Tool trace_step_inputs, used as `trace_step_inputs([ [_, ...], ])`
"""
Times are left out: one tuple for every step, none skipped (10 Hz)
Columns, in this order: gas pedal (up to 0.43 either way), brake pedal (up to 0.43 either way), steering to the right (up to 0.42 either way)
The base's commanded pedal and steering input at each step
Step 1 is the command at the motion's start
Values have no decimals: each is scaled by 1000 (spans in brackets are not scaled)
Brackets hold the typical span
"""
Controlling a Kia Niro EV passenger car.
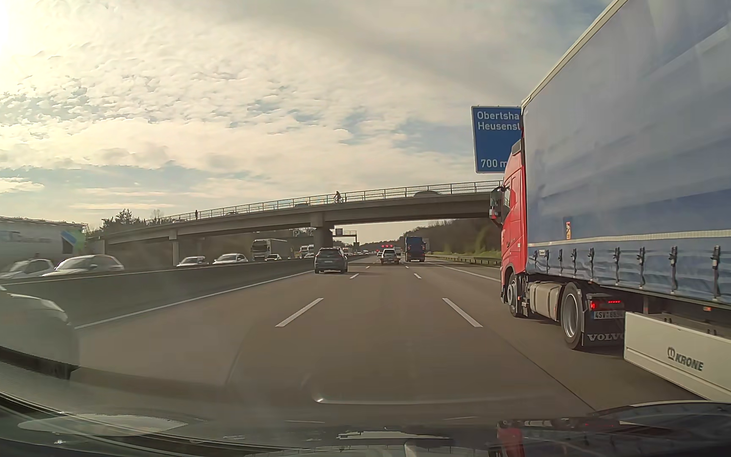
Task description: Follow the waypoints while adhering to traffic rules and regulations
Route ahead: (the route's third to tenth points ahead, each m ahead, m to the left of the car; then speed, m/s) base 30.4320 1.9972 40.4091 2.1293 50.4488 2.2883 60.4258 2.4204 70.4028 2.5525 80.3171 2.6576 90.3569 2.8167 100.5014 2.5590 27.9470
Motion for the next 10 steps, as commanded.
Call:
trace_step_inputs([
  [177, 0, -3],
  [177, 0, -3],
  [177, 0, -2],
  [177, 0, -2],
  [177, 0, -2],
  [177, 0, -2],
  [177, 0, -2],
  [177, 0, -2],
  [177, 0, -2],
  [177, 0, -2],
])
